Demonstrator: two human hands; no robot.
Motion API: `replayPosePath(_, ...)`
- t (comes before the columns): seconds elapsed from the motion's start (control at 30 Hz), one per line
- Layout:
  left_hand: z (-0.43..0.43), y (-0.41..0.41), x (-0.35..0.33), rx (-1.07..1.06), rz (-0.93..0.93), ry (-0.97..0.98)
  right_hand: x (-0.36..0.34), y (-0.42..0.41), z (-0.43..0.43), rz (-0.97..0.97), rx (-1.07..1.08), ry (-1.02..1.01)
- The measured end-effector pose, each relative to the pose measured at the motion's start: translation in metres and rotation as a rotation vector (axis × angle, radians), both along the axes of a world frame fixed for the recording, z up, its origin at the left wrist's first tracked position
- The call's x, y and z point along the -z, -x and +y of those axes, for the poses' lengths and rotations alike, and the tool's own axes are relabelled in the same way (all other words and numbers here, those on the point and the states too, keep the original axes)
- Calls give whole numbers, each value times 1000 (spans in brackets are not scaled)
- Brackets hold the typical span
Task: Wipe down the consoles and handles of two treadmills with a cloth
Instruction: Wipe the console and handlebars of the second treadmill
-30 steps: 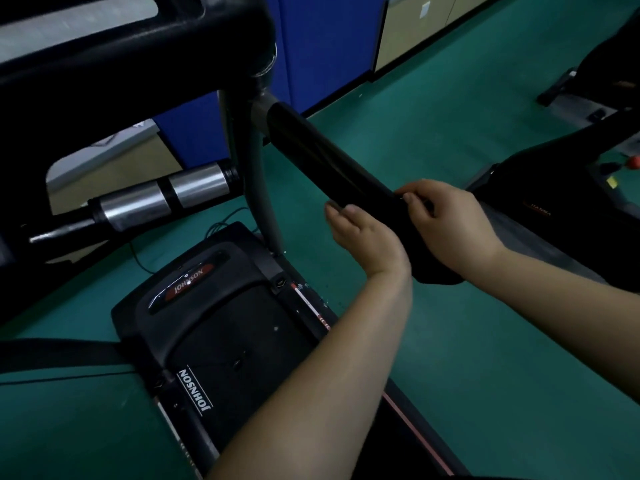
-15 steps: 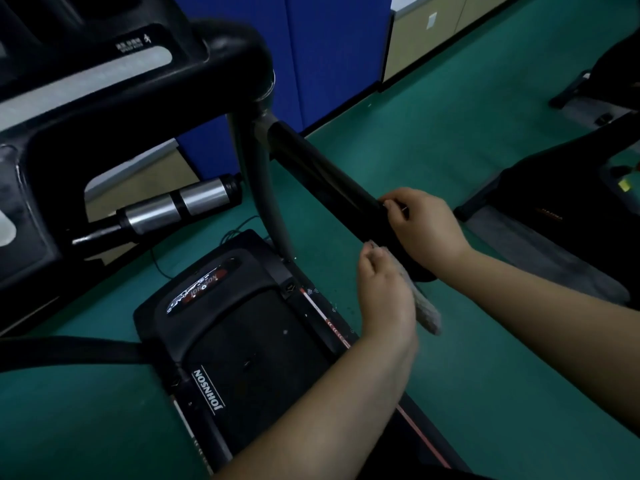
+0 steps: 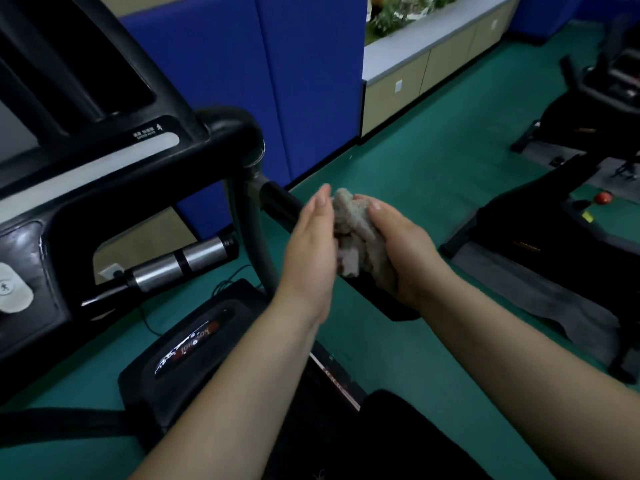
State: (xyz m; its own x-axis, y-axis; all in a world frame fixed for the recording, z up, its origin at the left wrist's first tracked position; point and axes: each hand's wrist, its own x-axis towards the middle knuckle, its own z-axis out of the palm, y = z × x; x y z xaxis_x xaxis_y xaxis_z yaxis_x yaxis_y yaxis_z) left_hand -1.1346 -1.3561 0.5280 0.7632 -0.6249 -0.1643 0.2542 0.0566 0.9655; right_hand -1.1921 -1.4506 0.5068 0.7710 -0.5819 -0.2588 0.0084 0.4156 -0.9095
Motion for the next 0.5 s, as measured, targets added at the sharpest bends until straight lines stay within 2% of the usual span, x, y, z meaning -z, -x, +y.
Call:
replayPosePath(0.07, 10, -9, 2, -92, -117, -117, -8, 1, -16, -3, 79, -133)
replayPosePath(0.1, 14, -12, 7, -133, -189, -220, -8, 1, -28, 12, 120, -98)
replayPosePath(0.17, 17, -13, 19, -121, -289, -421, -3, 0, -53, 23, 149, 75)
replayPosePath(0.23, 12, -6, 35, -19, -306, -571, 10, -3, -73, 46, 120, 264)
replayPosePath(0.3, 2, 4, 50, 70, -337, -690, 26, -8, -88, 75, 70, 353)
replayPosePath(0.37, -15, 17, 71, 33, -389, -712, 52, -14, -100, 67, -20, 381)
replayPosePath(0.5, -48, 38, 107, -303, -476, -739, 108, -21, -121, -26, -273, 392)
